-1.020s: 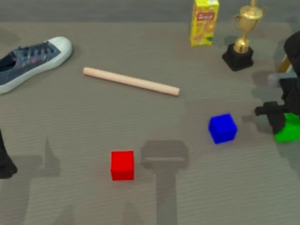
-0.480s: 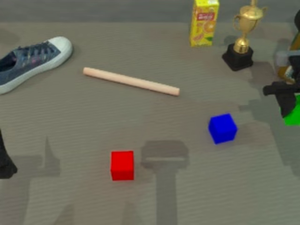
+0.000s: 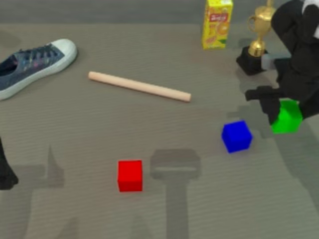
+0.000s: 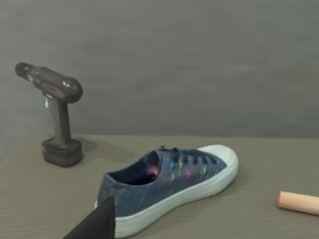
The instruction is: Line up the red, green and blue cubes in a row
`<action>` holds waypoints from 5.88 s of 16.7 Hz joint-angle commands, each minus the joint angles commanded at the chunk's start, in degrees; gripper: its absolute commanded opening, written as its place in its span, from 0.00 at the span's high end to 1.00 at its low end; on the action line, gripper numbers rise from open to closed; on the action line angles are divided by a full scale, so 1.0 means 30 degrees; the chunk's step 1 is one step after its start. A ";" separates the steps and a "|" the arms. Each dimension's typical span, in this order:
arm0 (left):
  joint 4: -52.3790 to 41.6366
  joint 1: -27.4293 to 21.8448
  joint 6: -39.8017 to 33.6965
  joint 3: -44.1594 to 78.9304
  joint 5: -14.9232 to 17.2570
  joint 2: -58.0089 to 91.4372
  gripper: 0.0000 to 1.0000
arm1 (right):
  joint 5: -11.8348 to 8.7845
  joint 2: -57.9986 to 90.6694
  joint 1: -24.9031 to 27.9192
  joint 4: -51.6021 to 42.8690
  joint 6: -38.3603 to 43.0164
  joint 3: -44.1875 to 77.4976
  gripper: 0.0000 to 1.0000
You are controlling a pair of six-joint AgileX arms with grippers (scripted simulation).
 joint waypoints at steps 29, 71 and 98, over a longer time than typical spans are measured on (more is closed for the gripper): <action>0.0000 0.0000 0.0000 0.0000 0.0000 0.0000 0.00 | 0.0095 0.2786 1.0709 0.2610 1.1874 0.0414 1.00; 0.0000 0.0000 0.0000 0.0000 0.0000 0.0000 0.00 | 0.0059 0.1516 0.8412 -0.1738 0.7946 0.3436 0.00; 0.0000 0.0000 0.0000 0.0000 0.0000 0.0000 0.00 | 0.0017 0.4115 0.3527 0.4368 -0.0425 -0.0130 0.00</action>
